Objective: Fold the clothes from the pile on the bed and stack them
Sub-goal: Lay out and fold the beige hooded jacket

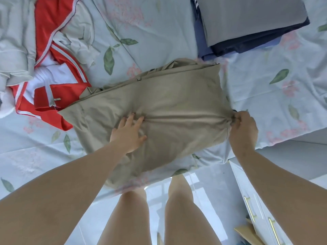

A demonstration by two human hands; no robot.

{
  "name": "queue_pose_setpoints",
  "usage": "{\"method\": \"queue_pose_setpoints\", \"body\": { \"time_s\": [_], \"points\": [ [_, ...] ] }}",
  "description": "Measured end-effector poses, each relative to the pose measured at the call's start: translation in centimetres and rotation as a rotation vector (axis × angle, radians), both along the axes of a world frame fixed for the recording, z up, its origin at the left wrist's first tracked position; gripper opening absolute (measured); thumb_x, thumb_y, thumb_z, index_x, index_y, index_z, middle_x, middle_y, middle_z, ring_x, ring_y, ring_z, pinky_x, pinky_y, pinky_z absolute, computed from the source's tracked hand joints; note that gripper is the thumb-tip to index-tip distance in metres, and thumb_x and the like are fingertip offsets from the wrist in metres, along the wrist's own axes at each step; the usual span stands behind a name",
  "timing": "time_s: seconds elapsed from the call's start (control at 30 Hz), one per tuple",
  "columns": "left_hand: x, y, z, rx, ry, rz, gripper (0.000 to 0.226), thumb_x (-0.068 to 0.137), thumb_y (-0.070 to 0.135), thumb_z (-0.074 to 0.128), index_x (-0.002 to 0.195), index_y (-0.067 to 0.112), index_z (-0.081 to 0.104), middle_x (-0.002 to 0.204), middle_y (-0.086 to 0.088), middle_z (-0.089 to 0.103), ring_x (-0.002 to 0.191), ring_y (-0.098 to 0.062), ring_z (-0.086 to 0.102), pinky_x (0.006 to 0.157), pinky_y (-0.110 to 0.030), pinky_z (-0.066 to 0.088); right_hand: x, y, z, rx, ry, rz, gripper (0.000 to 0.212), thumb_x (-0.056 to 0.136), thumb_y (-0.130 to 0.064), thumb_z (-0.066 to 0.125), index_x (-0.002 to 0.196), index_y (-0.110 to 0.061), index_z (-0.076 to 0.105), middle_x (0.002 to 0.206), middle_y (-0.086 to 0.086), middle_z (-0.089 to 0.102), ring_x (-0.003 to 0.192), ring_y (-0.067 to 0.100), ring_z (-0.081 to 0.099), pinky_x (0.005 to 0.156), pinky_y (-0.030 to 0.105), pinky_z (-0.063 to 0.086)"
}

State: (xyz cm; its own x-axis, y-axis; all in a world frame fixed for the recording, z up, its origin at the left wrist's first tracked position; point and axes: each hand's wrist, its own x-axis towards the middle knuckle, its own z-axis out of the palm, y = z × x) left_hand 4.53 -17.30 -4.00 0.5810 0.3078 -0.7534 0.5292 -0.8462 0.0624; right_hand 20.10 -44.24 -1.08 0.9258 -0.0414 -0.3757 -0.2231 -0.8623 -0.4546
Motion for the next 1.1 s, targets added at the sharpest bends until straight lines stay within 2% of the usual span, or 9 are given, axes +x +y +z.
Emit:
{"method": "queue_pose_setpoints", "body": {
  "time_s": [0.17, 0.27, 0.33, 0.53, 0.63, 0.7, 0.87, 0.93, 1.1],
  "points": [
    [1.9, 0.7, 0.8, 0.071, -0.177, 0.02, 0.058, 0.093, 0.047, 0.047, 0.144, 0.024, 0.028, 0.147, -0.006, 0.029, 0.132, -0.032, 0.03, 0.105, -0.044, 0.035, -5.6, 2.4, -1.2, 0.048, 0.294, -0.574, 0.054, 0.092, -0.03, 0.056, 0.131, -0.001, 0.032, 0.137, 0.021, 0.032, 0.122, 0.039, 0.04, 0.097, 0.042, 0.035],
    [3.8, 1.9, 0.7, 0.157, -0.321, -0.021, 0.057, 0.089, 0.043, 0.056, 0.136, 0.018, 0.038, 0.143, -0.01, 0.033, 0.131, -0.032, 0.029, 0.105, -0.045, 0.032, -8.4, 4.8, -2.3, 0.208, 0.446, -0.814, 0.071, 0.084, -0.04, 0.066, 0.132, -0.001, 0.03, 0.133, 0.014, 0.043, 0.113, 0.034, 0.05, 0.099, 0.039, 0.042],
    [5.1, 2.9, 0.4, 0.171, -0.376, -0.009, 0.06, 0.086, 0.043, 0.061, 0.134, 0.015, 0.038, 0.147, -0.011, 0.028, 0.135, -0.032, 0.024, 0.109, -0.045, 0.025, -9.5, 6.5, -2.8, 0.321, 0.538, -0.922, 0.073, 0.08, -0.044, 0.07, 0.13, -0.008, 0.031, 0.118, 0.004, 0.048, 0.1, 0.027, 0.05, 0.098, 0.043, 0.046],
    [9.1, 6.2, -0.8, 0.103, -0.408, -0.087, 0.091, 0.08, 0.055, 0.063, 0.148, 0.016, 0.018, 0.155, -0.011, 0.018, 0.141, -0.032, 0.021, 0.112, -0.05, 0.021, -10.7, 9.4, -3.2, 0.348, 0.557, -0.917, 0.07, 0.073, -0.046, 0.076, 0.117, -0.007, 0.037, 0.109, 0.004, 0.048, 0.098, 0.026, 0.048, 0.085, 0.032, 0.039],
    [11.2, 7.2, -1.3, -0.005, -0.336, -0.055, 0.103, 0.074, 0.056, 0.069, 0.15, 0.016, 0.012, 0.154, -0.009, 0.019, 0.139, -0.032, 0.025, 0.107, -0.053, 0.026, -11.5, 9.4, -3.6, 0.415, 0.578, -0.975, 0.066, 0.072, -0.04, 0.079, 0.115, -0.011, 0.039, 0.107, 0.002, 0.052, 0.097, 0.023, 0.051, 0.093, 0.038, 0.046],
    [12.2, 7.7, -1.6, -0.015, -0.277, -0.036, 0.106, 0.068, 0.057, 0.074, 0.148, 0.018, 0.016, 0.152, -0.01, 0.02, 0.138, -0.034, 0.023, 0.106, -0.054, 0.027, -12.2, 9.5, -3.7, 0.449, 0.588, -0.995, 0.065, 0.07, -0.039, 0.08, 0.113, -0.014, 0.039, 0.109, 0.001, 0.056, 0.102, 0.024, 0.055, 0.098, 0.043, 0.046],
    [12.9, 8.0, -2.0, -0.222, -0.208, 0.122, 0.105, 0.065, 0.045, 0.082, 0.146, 0.015, 0.022, 0.149, -0.011, 0.029, 0.136, -0.03, 0.031, 0.108, -0.042, 0.03, -14.0, 10.1, -3.9, 0.65, 0.583, -0.986, 0.056, 0.072, -0.022, 0.081, 0.117, -0.014, 0.049, 0.107, -0.003, 0.065, 0.098, 0.015, 0.063, 0.09, 0.033, 0.05],
    [13.0, 8.1, -1.7, -0.276, -0.187, 0.172, 0.101, 0.067, 0.04, 0.082, 0.145, 0.015, 0.024, 0.144, -0.009, 0.038, 0.132, -0.029, 0.038, 0.104, -0.036, 0.032, -14.6, 10.3, -3.9, 0.753, 0.64, -0.942, 0.046, 0.073, -0.015, 0.08, 0.114, -0.017, 0.059, 0.104, -0.001, 0.071, 0.097, 0.015, 0.067, 0.09, 0.036, 0.053],
    [13.6, 8.5, -0.7, -0.385, -0.055, 0.206, 0.08, 0.068, 0.039, 0.082, 0.134, 0.013, 0.045, 0.129, -0.005, 0.053, 0.116, -0.025, 0.05, 0.094, -0.032, 0.04, -14.2, 9.9, -3.7, 0.737, 0.723, -0.863, 0.022, 0.077, -0.005, 0.075, 0.095, -0.014, 0.065, 0.099, 0.004, 0.072, 0.095, 0.02, 0.067, 0.086, 0.034, 0.053]
  ]
}}
